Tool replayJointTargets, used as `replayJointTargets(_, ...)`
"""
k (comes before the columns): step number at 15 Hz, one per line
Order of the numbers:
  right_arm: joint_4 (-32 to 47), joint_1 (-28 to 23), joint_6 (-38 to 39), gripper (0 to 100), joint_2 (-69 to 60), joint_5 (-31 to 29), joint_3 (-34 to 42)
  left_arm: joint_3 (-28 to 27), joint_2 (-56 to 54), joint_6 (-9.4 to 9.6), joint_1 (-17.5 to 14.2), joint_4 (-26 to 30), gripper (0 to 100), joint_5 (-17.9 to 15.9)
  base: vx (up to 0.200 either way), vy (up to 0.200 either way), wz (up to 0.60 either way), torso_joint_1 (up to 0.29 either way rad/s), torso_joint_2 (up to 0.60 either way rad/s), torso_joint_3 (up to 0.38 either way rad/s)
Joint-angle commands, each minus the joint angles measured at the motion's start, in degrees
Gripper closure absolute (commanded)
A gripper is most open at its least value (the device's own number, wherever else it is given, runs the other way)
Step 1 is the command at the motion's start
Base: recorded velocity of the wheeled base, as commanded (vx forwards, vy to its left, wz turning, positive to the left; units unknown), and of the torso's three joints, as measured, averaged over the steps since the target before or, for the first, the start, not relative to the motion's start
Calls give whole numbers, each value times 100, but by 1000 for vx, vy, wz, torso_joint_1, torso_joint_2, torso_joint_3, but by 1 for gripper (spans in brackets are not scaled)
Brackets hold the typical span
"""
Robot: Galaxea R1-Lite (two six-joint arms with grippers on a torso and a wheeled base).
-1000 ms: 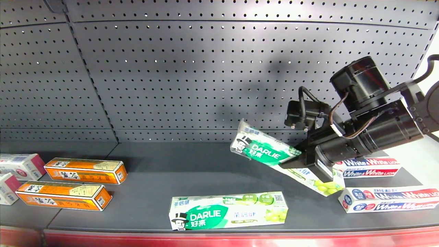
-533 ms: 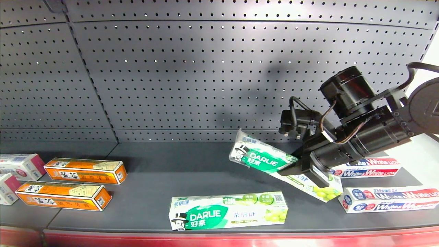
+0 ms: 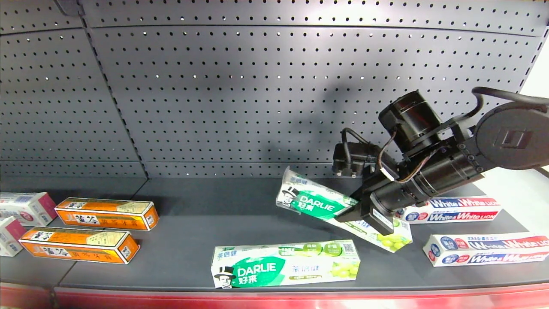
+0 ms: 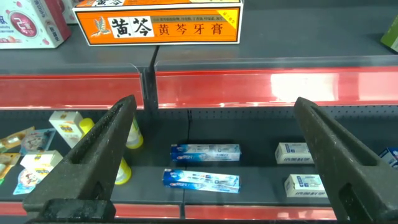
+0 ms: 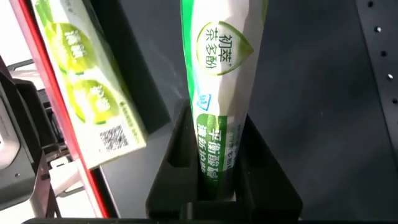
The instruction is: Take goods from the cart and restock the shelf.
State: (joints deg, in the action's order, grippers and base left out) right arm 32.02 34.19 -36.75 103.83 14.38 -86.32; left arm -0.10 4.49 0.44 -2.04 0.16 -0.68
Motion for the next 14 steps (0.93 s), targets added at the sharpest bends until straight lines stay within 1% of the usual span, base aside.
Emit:
replayJointTargets(1,6,17,-16,100,111,3,-16,1,0,0,-7,-7,0,-2,0,0,0,0,0,0)
replayJointTargets(3,-3,17,-16,100,138,3,-25,1,8,0,1,2,0,-2,0,0,0,0,0,0)
replayJointTargets(10,102,166,-60,100,437,3,-412,1,8,0,-7,2,0,-2,0,0,0,0,0,0)
replayJointTargets(14,102,228,-60,100,507,3,-473,1,8,0,1,2,0,-2,0,0,0,0,0,0)
